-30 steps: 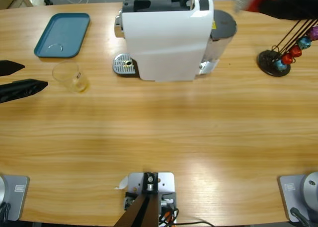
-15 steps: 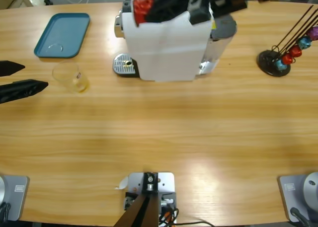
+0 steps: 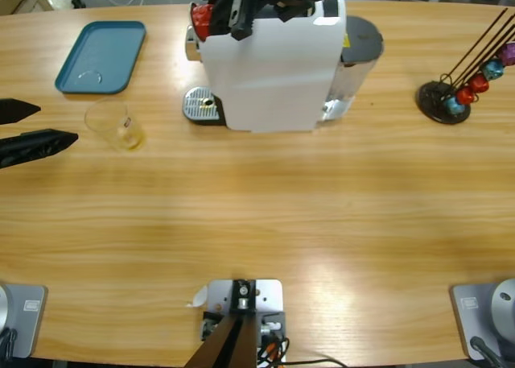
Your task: Pour coffee
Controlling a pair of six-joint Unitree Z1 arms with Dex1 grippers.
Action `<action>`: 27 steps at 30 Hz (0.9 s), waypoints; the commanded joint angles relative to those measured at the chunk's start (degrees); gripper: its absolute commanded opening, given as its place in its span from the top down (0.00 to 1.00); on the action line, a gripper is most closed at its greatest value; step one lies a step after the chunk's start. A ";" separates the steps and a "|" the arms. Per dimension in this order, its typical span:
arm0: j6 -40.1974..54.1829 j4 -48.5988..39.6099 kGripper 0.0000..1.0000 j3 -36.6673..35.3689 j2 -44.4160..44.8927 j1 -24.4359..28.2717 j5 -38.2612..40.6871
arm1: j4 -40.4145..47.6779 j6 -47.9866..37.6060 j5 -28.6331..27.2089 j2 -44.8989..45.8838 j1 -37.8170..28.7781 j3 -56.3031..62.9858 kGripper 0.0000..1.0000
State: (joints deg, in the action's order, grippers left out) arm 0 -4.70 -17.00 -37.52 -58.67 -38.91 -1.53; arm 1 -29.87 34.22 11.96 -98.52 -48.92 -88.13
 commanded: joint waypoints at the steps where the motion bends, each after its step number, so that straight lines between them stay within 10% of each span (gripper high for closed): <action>1: -0.57 0.92 0.11 2.54 0.48 -0.58 0.83 | -0.71 1.60 -2.73 -4.28 -0.63 -3.29 1.00; 27: -0.57 1.00 0.11 2.62 0.84 -0.60 0.83 | 0.22 1.95 -9.27 -7.34 -0.65 -3.89 1.00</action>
State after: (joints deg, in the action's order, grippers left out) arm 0 -4.70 -16.82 -37.06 -58.63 -38.91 -1.53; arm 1 -29.88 35.53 3.98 -102.22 -48.92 -92.24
